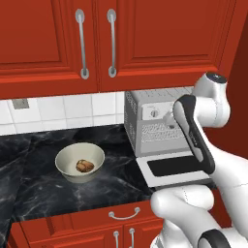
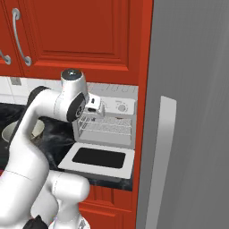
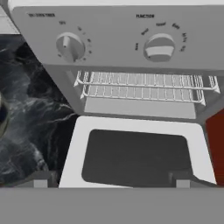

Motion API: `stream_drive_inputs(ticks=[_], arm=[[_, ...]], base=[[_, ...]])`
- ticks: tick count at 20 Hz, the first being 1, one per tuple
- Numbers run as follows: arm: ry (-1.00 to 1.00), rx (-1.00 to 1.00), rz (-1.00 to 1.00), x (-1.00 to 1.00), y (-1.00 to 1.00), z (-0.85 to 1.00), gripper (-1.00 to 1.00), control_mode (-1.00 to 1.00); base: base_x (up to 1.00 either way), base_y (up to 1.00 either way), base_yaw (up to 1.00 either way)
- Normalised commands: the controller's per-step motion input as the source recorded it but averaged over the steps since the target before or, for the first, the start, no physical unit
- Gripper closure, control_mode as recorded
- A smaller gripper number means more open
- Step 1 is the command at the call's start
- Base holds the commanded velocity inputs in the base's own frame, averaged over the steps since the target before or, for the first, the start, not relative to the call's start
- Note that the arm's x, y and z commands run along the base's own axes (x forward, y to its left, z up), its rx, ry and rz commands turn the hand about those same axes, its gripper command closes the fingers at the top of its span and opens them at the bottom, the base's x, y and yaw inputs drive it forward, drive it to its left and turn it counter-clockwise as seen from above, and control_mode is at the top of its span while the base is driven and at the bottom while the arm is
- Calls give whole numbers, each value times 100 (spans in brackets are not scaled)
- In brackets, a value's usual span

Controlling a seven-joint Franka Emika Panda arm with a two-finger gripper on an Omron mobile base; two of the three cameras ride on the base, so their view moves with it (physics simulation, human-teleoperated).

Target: Pick up the heated bread from the toaster oven and place it in the bowl. Then move the bread bowl to the dining counter.

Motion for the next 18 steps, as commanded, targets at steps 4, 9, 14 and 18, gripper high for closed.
stream_drive_inputs(ticks=[4, 9, 14, 18], arm=[[-22, 16, 1, 0, -61, -36, -100, -100], [-15, 18, 0, 0, -23, -47, -100, -100], [-20, 13, 3, 0, 0, -21, -100, -100], [-23, 0, 5, 0, 0, -8, -100, -100]], base=[[0, 0, 0], [0, 0, 0], [0, 0, 0], [0, 0, 0]])
